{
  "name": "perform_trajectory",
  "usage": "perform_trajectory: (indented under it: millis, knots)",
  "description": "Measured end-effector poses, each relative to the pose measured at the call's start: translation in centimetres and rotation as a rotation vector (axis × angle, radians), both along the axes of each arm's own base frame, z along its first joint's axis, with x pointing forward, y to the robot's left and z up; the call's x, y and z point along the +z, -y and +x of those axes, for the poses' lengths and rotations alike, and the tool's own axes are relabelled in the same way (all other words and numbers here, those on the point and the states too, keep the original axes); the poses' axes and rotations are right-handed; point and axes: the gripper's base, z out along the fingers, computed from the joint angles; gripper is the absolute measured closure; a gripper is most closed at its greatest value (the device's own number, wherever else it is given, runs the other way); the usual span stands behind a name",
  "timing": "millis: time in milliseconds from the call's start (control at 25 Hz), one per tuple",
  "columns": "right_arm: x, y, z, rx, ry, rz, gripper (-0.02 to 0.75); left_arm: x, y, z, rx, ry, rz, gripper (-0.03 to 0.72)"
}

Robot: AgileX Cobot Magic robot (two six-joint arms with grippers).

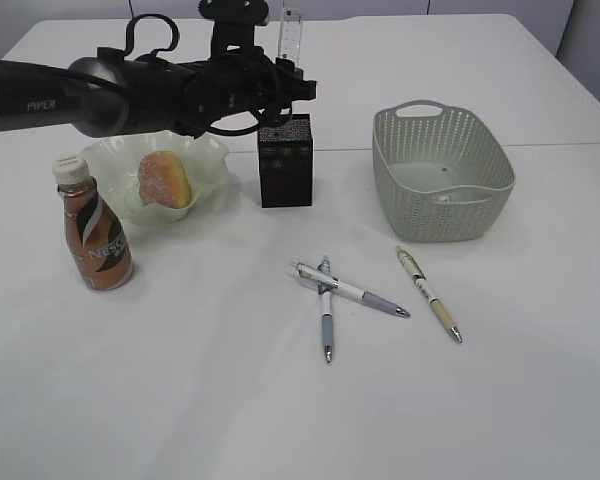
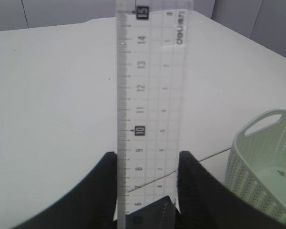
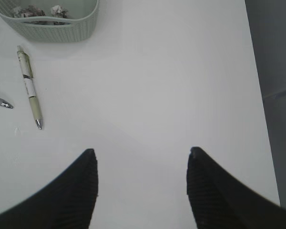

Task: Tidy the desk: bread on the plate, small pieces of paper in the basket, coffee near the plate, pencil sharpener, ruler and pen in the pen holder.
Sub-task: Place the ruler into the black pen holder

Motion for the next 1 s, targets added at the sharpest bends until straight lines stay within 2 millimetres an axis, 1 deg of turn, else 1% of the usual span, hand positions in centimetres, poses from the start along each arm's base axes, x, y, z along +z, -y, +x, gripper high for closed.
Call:
perform_trajectory:
  millis: [240, 480, 680, 840, 1000]
  knots:
    - [0.0, 0.0, 0.0, 0.001, 0.004, 0.001, 0.271, -0.1, 0.0, 0.0, 0.003, -0.008, -0.001, 0.37]
    - [0.0, 0.0, 0.0, 0.001, 0.004, 0.001, 0.271, -0.1, 0.0, 0.0, 0.003, -0.01, 0.0, 0.276]
    - [0.0, 0.0, 0.0, 0.001, 0.004, 0.001, 0.271, 0.0, -0.1, -0.2, 0.008, -0.044, 0.02, 0.258]
    - [0.0, 0.0, 0.0, 0.001, 0.004, 0.001, 0.271, 1.9, -0.5, -0.6, 0.016, -0.076, 0.039, 0.257]
    - [0.0, 0.0, 0.0, 0.001, 0.004, 0.001, 0.271, 5.0, -1.0, -1.5, 0.026, -0.096, 0.052, 0.257]
